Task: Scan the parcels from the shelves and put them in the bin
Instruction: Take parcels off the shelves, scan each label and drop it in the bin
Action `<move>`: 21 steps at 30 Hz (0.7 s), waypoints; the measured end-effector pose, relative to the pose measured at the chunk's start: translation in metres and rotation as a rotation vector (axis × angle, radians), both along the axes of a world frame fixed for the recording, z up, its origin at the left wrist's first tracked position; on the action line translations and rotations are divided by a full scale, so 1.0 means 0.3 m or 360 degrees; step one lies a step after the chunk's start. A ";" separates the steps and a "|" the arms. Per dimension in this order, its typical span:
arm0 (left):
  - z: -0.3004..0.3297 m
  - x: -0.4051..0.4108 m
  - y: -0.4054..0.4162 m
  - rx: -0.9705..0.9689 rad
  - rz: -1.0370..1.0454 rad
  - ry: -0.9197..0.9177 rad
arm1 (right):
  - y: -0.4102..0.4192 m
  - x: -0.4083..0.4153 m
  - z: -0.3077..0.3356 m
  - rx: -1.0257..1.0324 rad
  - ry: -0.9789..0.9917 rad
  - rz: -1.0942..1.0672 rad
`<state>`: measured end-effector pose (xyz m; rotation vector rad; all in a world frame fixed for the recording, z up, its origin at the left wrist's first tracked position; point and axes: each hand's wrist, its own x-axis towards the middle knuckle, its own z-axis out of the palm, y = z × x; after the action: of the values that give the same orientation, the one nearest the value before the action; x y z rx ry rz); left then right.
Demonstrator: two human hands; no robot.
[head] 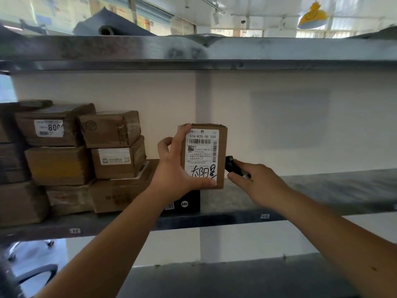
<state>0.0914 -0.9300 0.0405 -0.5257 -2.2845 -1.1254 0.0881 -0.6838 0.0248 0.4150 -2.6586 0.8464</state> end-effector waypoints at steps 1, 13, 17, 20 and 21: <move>-0.005 0.016 0.021 0.0008 -0.0013 0.0030 | 0.025 0.020 0.001 -0.0040 -0.0012 0.0006; -0.232 0.272 0.468 0.0126 -0.0002 -0.0034 | 0.521 0.403 -0.173 -0.0161 -0.0212 -0.0102; -0.314 0.334 0.598 0.0135 0.0030 -0.0076 | 0.664 0.533 -0.232 -0.0075 -0.0305 -0.0140; -0.384 0.395 0.675 0.0101 0.0061 -0.0028 | 0.740 0.632 -0.253 -0.0021 -0.0422 -0.0123; -0.403 0.417 0.698 0.0091 0.0065 -0.0034 | 0.758 0.660 -0.257 0.0017 -0.0441 -0.0116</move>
<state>0.2165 -0.7206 -0.0804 -0.4450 -2.2636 -1.1784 0.2863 -0.4563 -0.0524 0.2139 -2.9108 0.9273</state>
